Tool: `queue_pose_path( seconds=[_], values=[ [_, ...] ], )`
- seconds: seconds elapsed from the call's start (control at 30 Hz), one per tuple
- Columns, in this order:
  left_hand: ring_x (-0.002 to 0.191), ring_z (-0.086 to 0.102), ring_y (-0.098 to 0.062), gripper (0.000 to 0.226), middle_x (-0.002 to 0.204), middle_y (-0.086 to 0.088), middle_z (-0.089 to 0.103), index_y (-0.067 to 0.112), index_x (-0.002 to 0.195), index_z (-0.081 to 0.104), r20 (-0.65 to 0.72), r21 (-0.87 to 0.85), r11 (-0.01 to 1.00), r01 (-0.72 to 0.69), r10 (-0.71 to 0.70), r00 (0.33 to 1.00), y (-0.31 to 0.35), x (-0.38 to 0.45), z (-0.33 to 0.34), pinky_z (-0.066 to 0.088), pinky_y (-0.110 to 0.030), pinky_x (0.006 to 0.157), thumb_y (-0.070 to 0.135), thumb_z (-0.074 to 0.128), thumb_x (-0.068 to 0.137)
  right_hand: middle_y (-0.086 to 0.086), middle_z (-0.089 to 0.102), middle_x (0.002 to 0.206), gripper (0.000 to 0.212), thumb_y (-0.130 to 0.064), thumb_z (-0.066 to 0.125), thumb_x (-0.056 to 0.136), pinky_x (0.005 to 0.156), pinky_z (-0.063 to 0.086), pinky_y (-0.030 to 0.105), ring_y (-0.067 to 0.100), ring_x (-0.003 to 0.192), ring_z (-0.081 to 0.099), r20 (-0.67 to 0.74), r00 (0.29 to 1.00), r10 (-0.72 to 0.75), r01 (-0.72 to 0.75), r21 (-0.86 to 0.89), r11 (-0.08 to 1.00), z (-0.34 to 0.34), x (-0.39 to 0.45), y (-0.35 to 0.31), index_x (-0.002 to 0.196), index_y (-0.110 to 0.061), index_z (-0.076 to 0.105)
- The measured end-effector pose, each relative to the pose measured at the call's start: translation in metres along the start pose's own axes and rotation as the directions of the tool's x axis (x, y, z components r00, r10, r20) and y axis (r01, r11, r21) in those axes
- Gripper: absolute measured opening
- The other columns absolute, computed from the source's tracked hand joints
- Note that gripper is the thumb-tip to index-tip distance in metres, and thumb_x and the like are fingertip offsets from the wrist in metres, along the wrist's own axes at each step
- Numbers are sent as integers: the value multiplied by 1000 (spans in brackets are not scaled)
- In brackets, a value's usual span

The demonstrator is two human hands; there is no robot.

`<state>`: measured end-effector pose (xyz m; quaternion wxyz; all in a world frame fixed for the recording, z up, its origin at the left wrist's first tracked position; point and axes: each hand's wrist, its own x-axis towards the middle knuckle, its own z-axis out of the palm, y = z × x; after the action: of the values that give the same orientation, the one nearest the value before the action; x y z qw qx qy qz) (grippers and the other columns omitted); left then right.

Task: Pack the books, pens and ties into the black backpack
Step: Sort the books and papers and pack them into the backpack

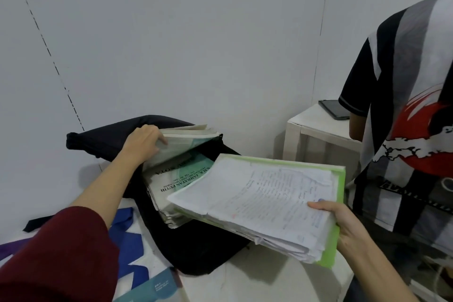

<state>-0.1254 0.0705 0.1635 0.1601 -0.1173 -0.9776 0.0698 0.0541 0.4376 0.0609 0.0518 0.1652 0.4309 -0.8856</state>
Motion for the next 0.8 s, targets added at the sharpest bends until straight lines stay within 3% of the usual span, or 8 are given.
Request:
queue_pose_path(
  seconds=[0.13, 0.27, 0.43, 0.63, 0.8],
  values=[
    [115, 49, -24, 41, 122, -5, 55, 26, 114, 67, 13, 6, 1000, -25, 25, 1000, 5, -1, 1, 36, -33, 91, 3, 52, 84, 21, 65, 115, 46, 11, 55, 76, 77, 54, 45, 38, 102, 63, -45, 999, 4, -2, 49, 999, 24, 24, 16, 121, 2, 55],
    [110, 51, -24, 43, 118, -4, 56, 26, 113, 68, 5, -9, 1000, -30, 30, 1000, 5, -4, 3, 39, -34, 86, 1, 51, 84, 18, 63, 100, 18, 15, 50, 80, 85, 50, 45, 33, 86, 62, -91, 995, 25, -16, 101, 995, 67, 49, 46, 86, 0, 57],
    [105, 53, -24, 50, 118, -3, 55, 29, 115, 66, 28, -4, 999, -49, 49, 998, 6, -8, 7, 43, -33, 82, -4, 47, 83, 18, 63, 97, 23, 15, 57, 79, 93, 49, 51, 35, 90, 61, -92, 990, 111, -93, 189, 978, 119, 81, 97, 96, 1, 59],
    [99, 58, -22, 34, 121, -1, 53, 30, 116, 65, -1, 41, 998, -39, 39, 999, 9, -3, 11, 43, -29, 73, 11, 55, 89, 15, 62, 88, 21, 7, 60, 84, 68, 54, 39, 28, 75, 61, -84, 985, 148, -147, 24, 989, 167, 121, 104, 102, -2, 53],
    [99, 57, -21, 36, 121, -1, 53, 28, 116, 65, -39, 43, 999, -31, 32, 999, 17, 0, 6, 33, -25, 68, 8, 52, 90, 17, 65, 110, 33, -4, 61, 88, 67, 57, 43, 33, 94, 65, -64, 976, 209, -215, -95, 972, 165, 135, 106, 120, -1, 53]
  ],
)
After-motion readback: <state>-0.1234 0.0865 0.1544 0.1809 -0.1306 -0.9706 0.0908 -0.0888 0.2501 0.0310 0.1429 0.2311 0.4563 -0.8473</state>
